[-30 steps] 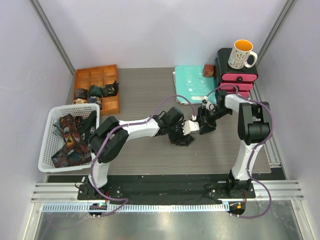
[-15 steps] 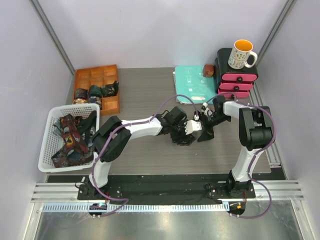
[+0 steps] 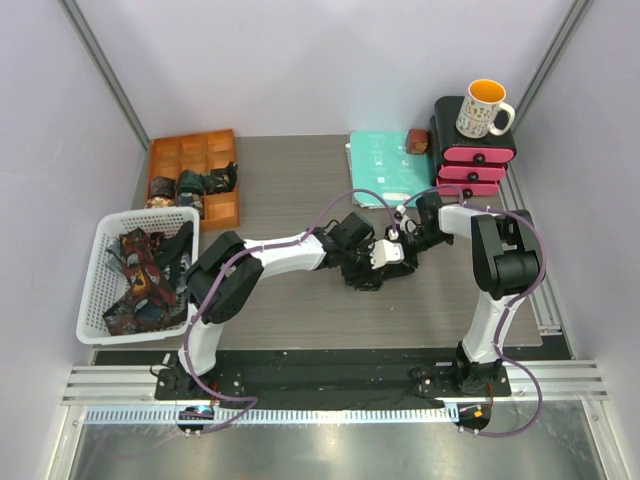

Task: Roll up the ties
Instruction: Roll the tie at the center of the board, then pick up the tie at the center of the board.

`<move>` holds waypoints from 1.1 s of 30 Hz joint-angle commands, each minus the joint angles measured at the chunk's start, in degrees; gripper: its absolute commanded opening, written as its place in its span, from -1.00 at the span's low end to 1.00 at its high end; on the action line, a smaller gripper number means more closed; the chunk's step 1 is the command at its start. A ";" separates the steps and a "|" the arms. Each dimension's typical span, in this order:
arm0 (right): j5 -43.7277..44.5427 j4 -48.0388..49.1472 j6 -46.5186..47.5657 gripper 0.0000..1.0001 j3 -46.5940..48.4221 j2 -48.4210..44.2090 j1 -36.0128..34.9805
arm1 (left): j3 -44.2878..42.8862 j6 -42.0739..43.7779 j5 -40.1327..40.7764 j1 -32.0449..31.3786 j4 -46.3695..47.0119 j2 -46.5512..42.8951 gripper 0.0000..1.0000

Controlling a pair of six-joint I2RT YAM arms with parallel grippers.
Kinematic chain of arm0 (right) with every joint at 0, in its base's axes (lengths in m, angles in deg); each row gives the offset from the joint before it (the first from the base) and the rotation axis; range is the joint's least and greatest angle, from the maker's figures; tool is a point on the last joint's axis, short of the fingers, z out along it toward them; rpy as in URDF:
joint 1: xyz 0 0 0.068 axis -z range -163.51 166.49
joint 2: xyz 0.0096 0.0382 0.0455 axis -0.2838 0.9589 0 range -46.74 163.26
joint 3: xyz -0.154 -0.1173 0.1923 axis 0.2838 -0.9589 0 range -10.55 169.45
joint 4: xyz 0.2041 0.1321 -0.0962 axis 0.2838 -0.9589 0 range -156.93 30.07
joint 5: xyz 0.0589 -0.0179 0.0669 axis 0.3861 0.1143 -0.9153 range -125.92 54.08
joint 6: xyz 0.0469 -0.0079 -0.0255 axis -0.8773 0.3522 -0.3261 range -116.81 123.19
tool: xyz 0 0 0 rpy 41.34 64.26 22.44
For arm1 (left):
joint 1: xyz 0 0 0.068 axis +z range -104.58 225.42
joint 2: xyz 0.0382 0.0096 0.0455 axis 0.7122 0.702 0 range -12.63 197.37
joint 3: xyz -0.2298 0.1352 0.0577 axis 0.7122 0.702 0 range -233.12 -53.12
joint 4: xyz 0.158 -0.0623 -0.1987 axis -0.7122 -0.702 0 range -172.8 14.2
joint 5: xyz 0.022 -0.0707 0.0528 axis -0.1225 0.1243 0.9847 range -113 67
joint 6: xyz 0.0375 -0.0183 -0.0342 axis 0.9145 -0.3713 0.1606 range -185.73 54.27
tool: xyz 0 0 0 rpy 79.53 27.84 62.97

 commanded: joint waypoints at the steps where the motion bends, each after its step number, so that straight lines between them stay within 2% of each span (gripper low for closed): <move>1: 9.76 6.90 2.71 -0.20 -1.55 0.55 -1.18 | 2.19 1.51 2.92 -0.35 -5.48 5.26 -0.49; 3: 9.50 7.87 2.27 -0.30 -1.64 0.29 -1.18 | 2.19 1.42 2.74 -0.35 -5.39 5.09 -0.49; 5: 8.97 8.22 2.09 -0.53 -1.55 0.46 -1.26 | 2.19 1.42 2.56 -0.35 -5.65 5.00 -0.46; 6: 8.71 8.23 2.09 -0.76 -1.55 0.46 -1.18 | 2.19 1.42 2.56 -0.35 -5.57 4.91 -0.45; 7: 8.45 8.31 2.09 -0.90 -1.55 0.46 -1.26 | 2.10 1.25 2.56 -0.35 -5.65 5.00 -0.43; 9: 8.01 8.31 1.74 -0.97 -1.64 0.37 -1.09 | 2.36 0.99 2.39 -0.35 -5.48 4.47 -0.28; 13: 6.60 9.10 0.78 -0.97 -2.16 -0.77 -0.91 | 4.20 -0.77 1.42 -0.09 -3.91 1.23 0.27; 15: 6.16 9.98 -0.71 -0.98 -2.08 -1.21 -0.12 | 5.87 -2.87 0.63 0.43 -2.32 -3.40 0.43; 16: 5.20 10.16 -0.98 -0.98 -1.99 -1.56 0.05 | 7.80 -3.75 0.11 1.05 -0.40 -5.18 0.62; 17: 4.93 10.33 -1.33 -0.98 -1.73 -2.08 0.40 | 8.68 -5.76 -0.51 1.49 0.14 -6.94 0.95; 23: 1.06 11.91 -5.99 -0.97 1.70 -3.93 0.58 | 12.91 -15.87 -4.64 5.79 3.92 -21.70 0.99; 25: 0.27 12.62 -8.35 -0.97 3.10 -4.37 0.58 | 12.48 -22.11 -5.52 8.24 3.93 -25.04 0.99; 30: -2.19 16.04 -12.84 -0.97 5.56 -5.16 0.67 | 7.38 -36.79 -11.22 16.07 -2.13 -25.76 0.99; 31: -2.54 17.53 -13.72 -0.98 5.83 -5.43 0.58 | 7.11 -43.25 -12.80 19.82 -1.53 -25.68 0.99; 33: -3.77 19.64 -17.49 -0.98 6.79 -5.78 0.58 | 8.33 -50.31 -16.59 23.89 1.62 -26.37 0.99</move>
